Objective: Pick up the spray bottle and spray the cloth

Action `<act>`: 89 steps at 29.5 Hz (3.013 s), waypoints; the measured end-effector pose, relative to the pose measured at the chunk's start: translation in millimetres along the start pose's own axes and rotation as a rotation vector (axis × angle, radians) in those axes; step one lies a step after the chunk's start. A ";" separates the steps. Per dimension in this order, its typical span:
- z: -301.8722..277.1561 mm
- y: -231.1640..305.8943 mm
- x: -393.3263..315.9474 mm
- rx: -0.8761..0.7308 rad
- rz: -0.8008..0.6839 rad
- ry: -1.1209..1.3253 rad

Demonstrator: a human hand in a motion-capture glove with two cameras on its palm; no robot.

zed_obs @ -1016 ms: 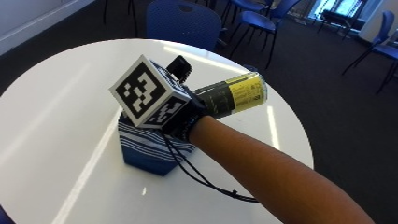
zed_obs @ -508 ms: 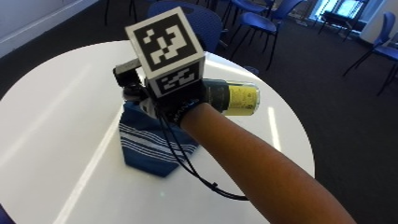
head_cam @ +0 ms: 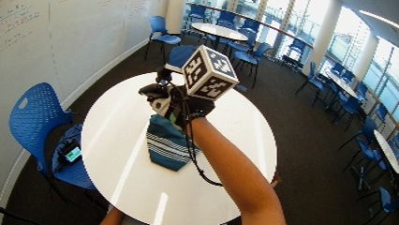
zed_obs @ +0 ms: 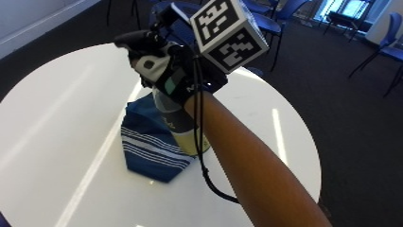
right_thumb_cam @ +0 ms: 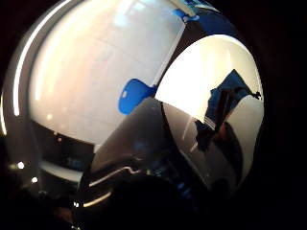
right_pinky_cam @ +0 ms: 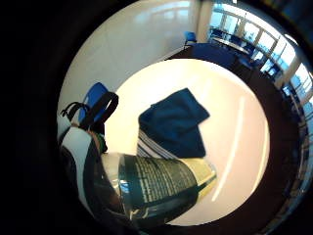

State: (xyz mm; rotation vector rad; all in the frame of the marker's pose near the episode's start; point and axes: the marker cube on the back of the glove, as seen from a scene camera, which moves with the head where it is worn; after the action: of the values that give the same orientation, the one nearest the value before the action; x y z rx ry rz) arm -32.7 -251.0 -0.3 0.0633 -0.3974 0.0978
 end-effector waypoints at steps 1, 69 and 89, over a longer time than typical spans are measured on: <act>-2.4 -1.4 -0.5 -0.009 0.021 -0.081; 87.0 -32.3 -85.7 0.036 -0.096 -0.525; 108.5 -22.9 -76.3 -0.056 -0.057 -0.563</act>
State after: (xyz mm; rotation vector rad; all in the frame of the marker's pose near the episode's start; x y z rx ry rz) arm -141.8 -288.8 68.9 0.0464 -0.9600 0.0107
